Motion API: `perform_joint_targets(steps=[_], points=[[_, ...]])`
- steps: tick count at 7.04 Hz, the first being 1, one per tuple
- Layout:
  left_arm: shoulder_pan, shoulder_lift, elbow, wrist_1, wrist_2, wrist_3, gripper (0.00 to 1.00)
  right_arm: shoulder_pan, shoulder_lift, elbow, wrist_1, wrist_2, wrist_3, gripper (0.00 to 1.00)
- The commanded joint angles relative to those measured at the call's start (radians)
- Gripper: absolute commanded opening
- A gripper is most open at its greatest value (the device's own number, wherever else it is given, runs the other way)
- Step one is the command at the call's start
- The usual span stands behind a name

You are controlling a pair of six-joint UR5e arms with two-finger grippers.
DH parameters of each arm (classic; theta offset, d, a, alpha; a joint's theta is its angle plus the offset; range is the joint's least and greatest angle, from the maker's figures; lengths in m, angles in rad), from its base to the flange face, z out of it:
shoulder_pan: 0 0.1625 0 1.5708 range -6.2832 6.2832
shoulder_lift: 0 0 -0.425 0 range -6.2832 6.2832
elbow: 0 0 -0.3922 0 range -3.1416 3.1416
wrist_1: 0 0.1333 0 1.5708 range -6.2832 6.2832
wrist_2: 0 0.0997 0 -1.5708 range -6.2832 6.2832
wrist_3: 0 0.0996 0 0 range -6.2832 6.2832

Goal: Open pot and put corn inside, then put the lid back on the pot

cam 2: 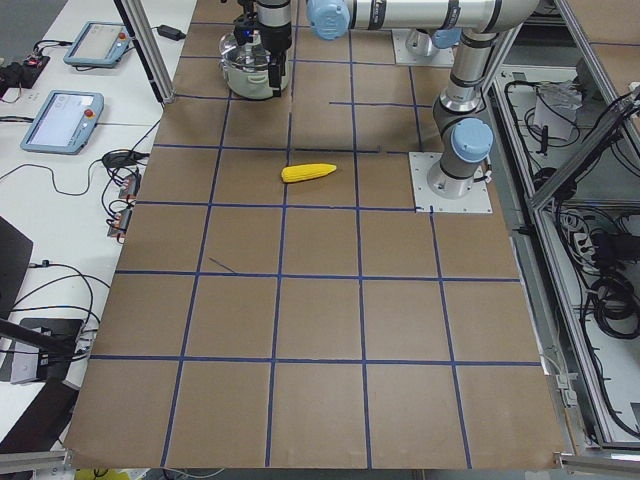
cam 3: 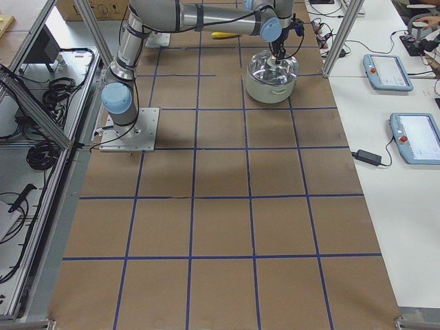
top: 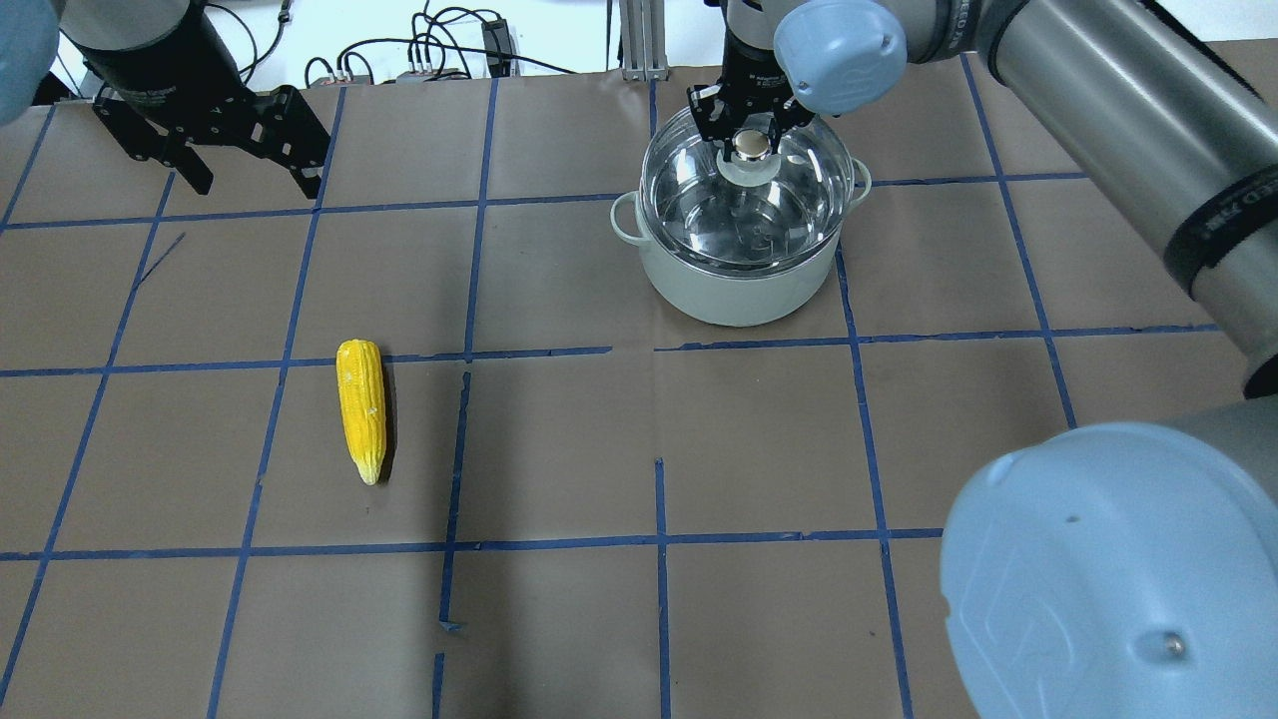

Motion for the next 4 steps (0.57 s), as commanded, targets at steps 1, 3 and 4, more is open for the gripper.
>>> perform_joint_targets(steps=[1,3,4], points=[[0.003,-0.040,-0.003,0.069,-0.001,-0.007,1.00,-0.059,-0.012,-0.156,0.173,0.002,-0.043,0.10],[-0.002,-0.023,-0.002,0.071,0.002,-0.015,1.00,-0.153,-0.006,-0.270,0.307,0.003,-0.162,0.10],[0.000,-0.028,-0.002,0.071,-0.003,-0.004,1.00,-0.219,-0.006,-0.268,0.310,0.005,-0.266,0.10]])
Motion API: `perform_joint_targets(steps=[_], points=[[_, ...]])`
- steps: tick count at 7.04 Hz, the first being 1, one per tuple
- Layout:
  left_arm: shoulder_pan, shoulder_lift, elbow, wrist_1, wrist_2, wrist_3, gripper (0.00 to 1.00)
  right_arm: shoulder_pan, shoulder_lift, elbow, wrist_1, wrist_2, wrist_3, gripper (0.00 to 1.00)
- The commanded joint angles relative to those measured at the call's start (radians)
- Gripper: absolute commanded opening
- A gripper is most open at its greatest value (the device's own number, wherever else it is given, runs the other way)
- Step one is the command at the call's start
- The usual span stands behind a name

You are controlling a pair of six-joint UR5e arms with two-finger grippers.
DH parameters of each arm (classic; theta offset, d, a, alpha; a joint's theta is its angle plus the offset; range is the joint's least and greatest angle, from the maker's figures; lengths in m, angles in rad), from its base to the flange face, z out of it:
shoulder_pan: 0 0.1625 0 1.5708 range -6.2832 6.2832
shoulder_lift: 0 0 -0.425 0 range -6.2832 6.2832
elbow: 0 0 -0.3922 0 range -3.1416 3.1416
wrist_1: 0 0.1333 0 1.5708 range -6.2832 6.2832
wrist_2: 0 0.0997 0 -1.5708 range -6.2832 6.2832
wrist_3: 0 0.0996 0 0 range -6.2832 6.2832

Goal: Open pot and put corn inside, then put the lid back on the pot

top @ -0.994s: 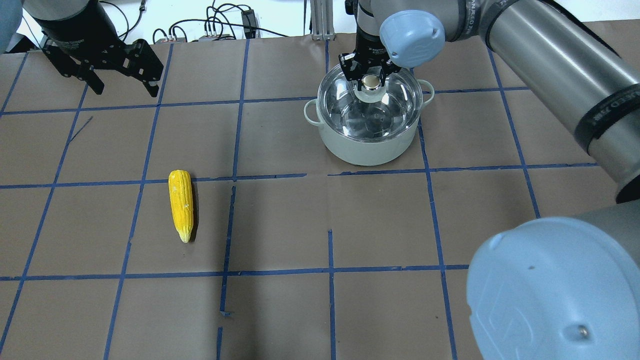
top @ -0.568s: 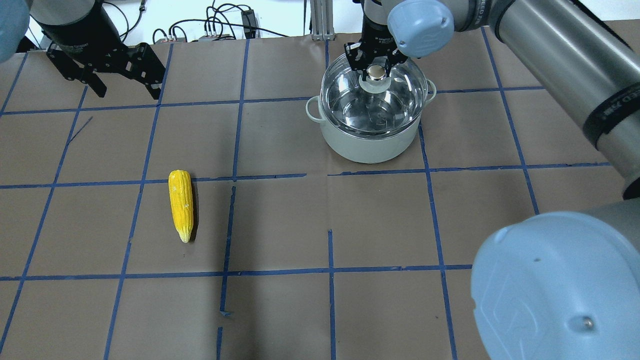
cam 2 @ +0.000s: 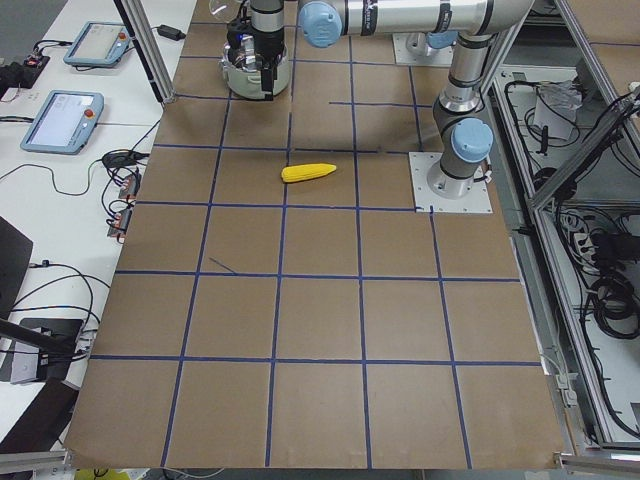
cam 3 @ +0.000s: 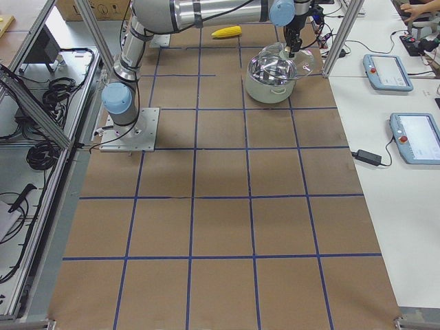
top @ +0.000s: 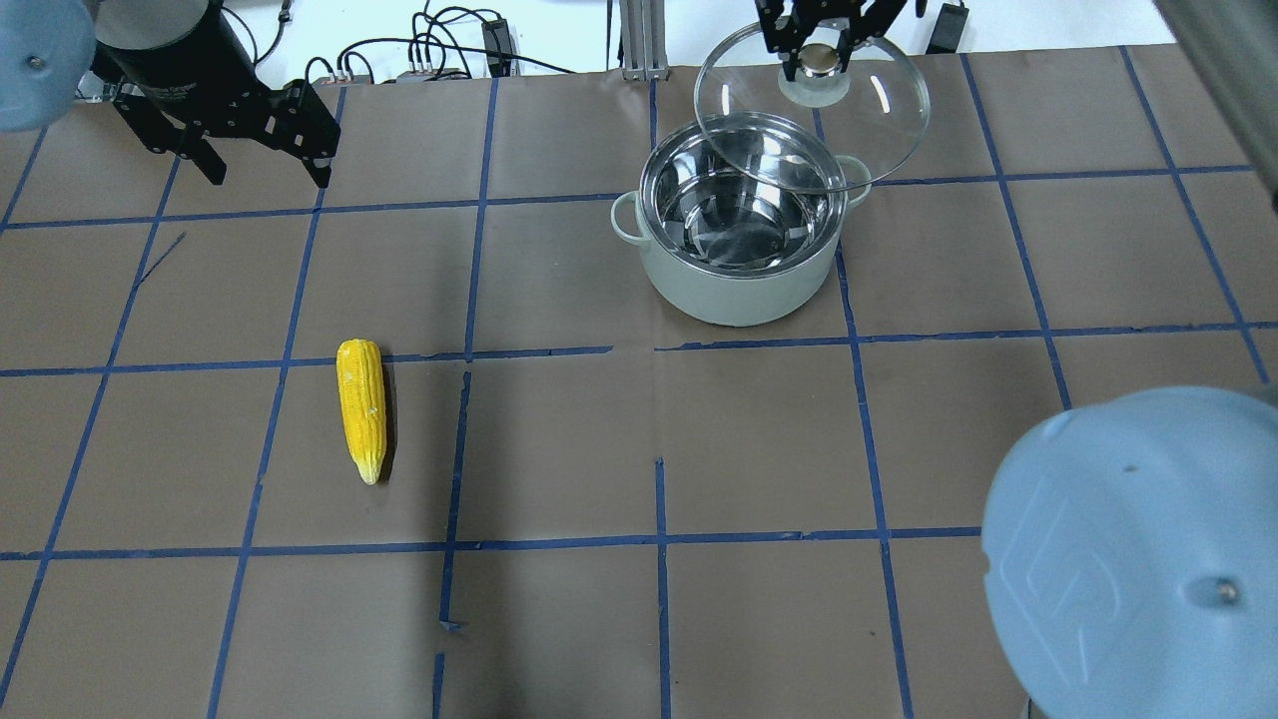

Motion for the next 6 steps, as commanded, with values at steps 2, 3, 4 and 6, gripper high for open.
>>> perform_joint_targets(steps=[2,3,4,6], points=[[0.011,-0.023,-0.005,0.013,0.009,0.013,1.00,-0.156,-0.019,-0.033,0.098,0.003,-0.182,0.10],[0.022,-0.016,-0.011,0.010,0.009,0.013,1.00,-0.190,-0.025,-0.033,0.100,0.002,-0.192,0.10],[0.013,-0.003,-0.015,-0.007,0.009,0.010,1.00,-0.236,-0.022,-0.028,0.109,0.012,-0.227,0.10],[0.008,0.003,-0.049,0.001,-0.001,0.007,1.00,-0.281,-0.006,-0.020,0.117,0.042,-0.253,0.10]])
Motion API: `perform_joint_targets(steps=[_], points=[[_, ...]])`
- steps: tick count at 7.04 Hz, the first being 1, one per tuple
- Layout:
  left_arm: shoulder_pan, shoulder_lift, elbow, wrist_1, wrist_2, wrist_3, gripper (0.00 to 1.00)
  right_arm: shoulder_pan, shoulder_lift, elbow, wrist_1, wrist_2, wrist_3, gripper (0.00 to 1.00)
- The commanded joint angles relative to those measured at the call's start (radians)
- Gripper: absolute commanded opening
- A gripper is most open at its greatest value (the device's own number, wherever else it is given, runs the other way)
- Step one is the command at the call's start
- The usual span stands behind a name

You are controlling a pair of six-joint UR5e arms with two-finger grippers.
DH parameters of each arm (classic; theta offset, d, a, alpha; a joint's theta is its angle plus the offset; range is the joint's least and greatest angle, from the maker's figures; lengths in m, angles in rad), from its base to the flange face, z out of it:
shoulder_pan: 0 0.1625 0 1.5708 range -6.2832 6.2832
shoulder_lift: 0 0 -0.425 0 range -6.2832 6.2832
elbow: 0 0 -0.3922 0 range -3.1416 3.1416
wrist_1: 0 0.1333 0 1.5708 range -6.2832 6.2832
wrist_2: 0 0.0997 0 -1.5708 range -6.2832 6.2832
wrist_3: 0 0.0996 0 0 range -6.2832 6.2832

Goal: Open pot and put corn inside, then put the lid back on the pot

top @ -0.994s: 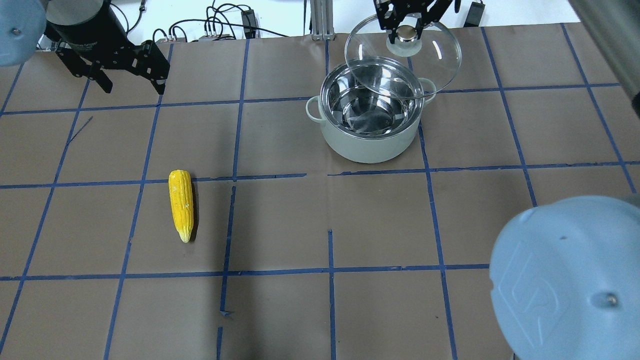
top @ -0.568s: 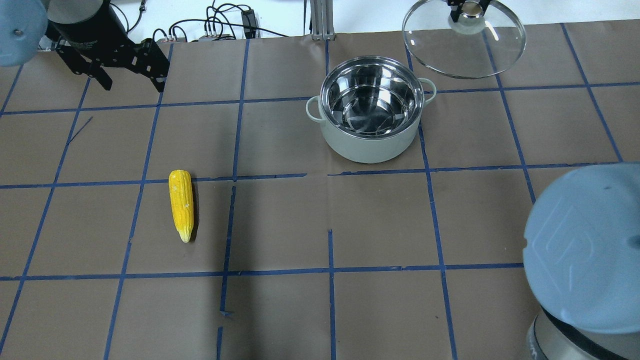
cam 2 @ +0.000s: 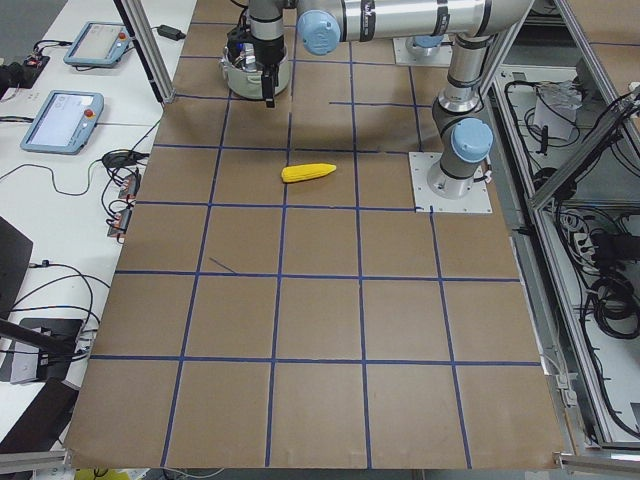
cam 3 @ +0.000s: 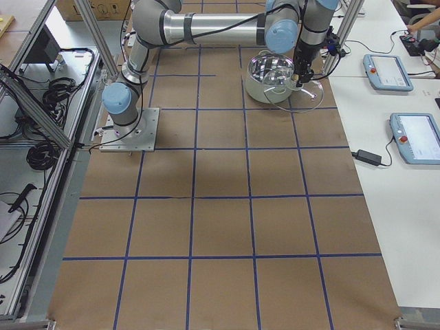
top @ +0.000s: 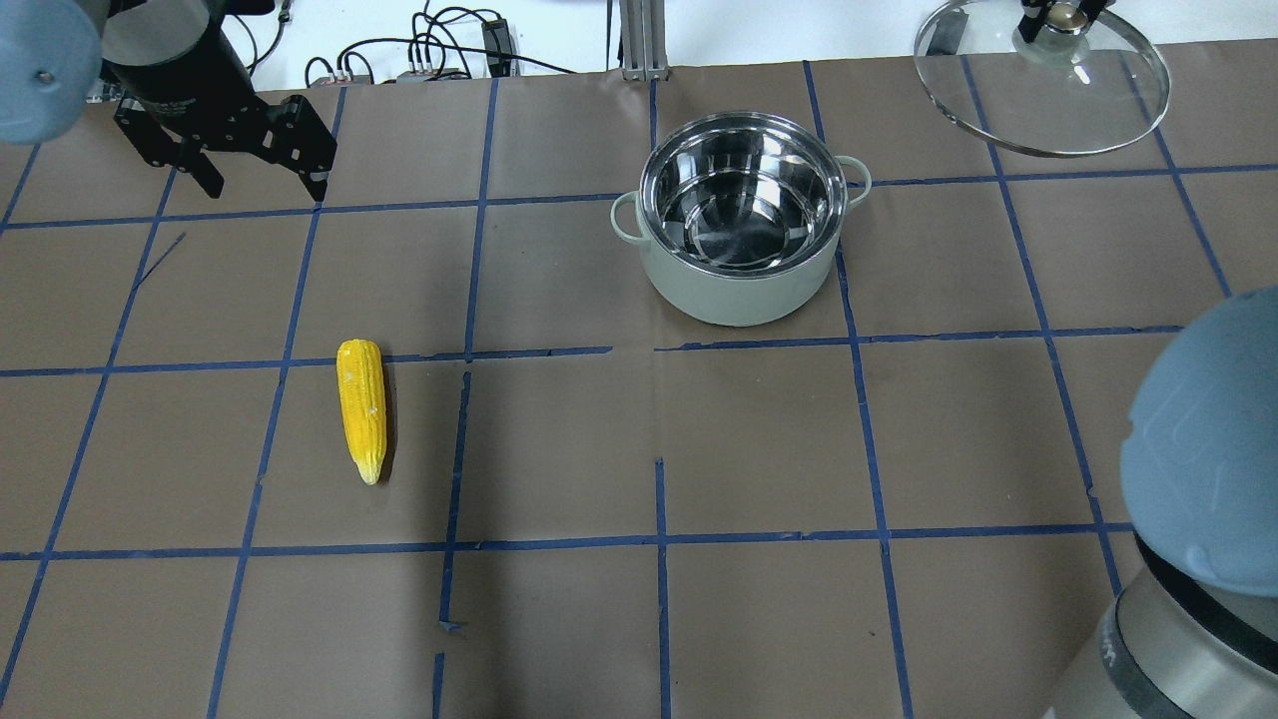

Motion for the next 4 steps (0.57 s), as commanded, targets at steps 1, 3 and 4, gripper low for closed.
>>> perform_joint_targets(steps=[1,3,4], points=[[-0.005,-0.001,-0.013,0.003,-0.002,-0.013,1.00,-0.025,0.021,0.004,0.004,0.012,-0.014,0.10],[-0.009,0.014,-0.010,0.004,-0.002,-0.016,1.00,-0.025,0.024,0.002,0.004,0.029,-0.016,0.10],[-0.009,0.020,-0.010,0.004,-0.002,-0.016,1.00,-0.023,0.018,-0.001,0.005,0.028,-0.016,0.10]])
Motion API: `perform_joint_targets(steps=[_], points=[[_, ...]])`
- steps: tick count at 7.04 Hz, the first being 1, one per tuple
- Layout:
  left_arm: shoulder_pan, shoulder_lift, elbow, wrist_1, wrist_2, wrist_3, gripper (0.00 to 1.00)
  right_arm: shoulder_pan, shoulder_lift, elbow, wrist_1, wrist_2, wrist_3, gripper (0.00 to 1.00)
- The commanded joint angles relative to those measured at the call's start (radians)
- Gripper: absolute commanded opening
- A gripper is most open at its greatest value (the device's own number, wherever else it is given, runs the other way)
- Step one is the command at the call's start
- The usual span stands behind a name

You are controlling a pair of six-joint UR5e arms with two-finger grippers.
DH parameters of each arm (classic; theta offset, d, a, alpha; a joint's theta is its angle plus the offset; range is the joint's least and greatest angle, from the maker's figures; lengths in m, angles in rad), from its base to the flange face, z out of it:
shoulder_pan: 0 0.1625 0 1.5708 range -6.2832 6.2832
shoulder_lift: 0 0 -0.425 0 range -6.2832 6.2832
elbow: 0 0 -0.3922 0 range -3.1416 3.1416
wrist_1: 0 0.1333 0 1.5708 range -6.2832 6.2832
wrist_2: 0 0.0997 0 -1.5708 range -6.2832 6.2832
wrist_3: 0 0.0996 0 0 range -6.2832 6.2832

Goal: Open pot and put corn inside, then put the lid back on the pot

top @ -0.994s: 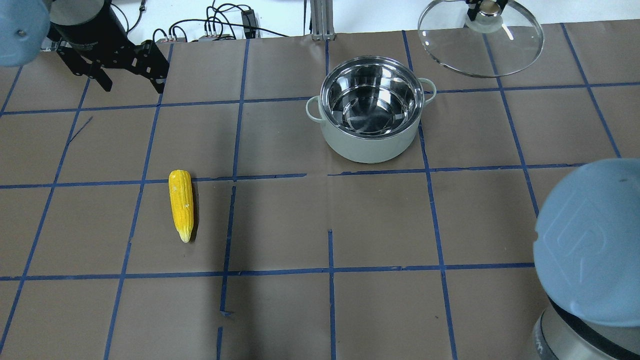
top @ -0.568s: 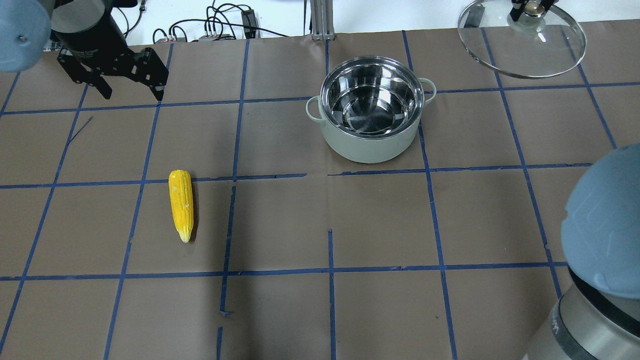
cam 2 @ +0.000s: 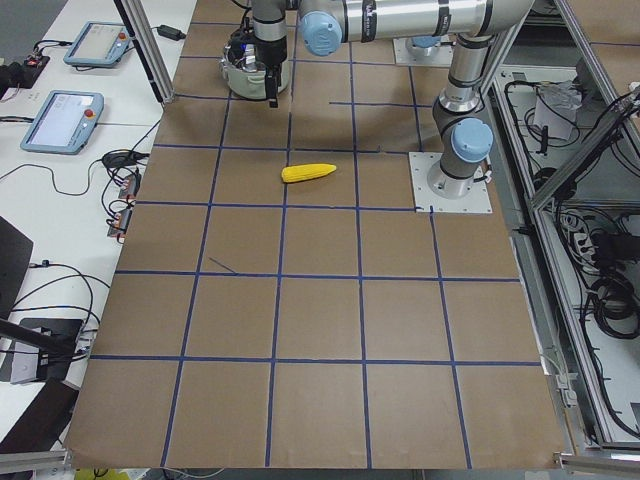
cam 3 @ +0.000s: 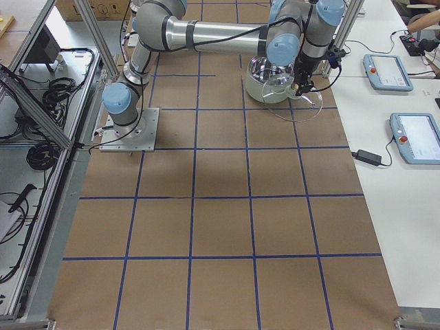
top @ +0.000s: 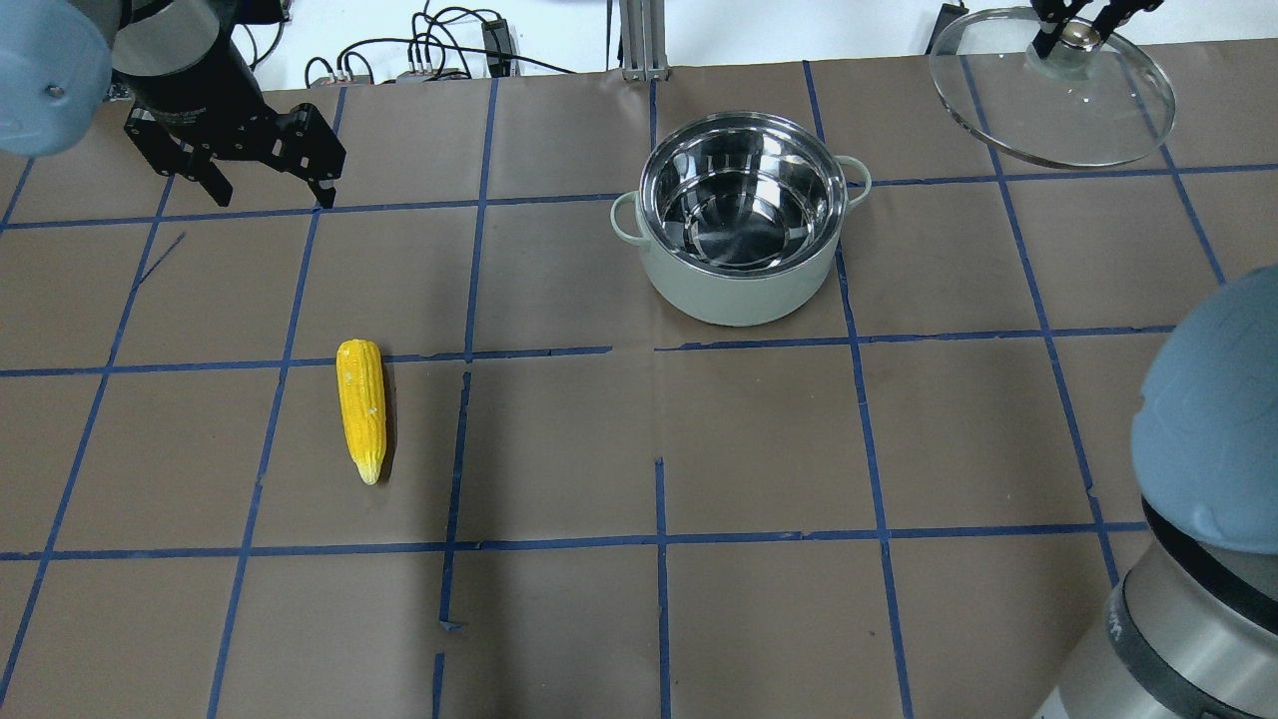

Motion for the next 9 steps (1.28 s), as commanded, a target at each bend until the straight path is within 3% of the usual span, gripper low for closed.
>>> perform_joint_targets(steps=[1,6,7,8,9], points=[[-0.003,0.015,-0.007,-0.004,-0.003,-0.001,1.00,0.004,-0.007,-0.008,0.003,0.002,0.001,0.10],[-0.003,-0.014,-0.013,-0.003,0.005,-0.004,1.00,0.012,-0.033,-0.012,0.030,0.000,0.003,0.10],[0.005,-0.027,-0.057,0.020,0.000,-0.013,1.00,0.012,-0.033,-0.010,0.030,0.000,0.003,0.10],[0.029,-0.047,-0.158,0.142,0.001,-0.021,0.98,0.013,-0.034,-0.012,0.032,-0.004,0.001,0.10],[0.090,-0.075,-0.290,0.393,0.001,-0.012,1.00,0.013,-0.036,-0.013,0.030,-0.009,0.001,0.10]])
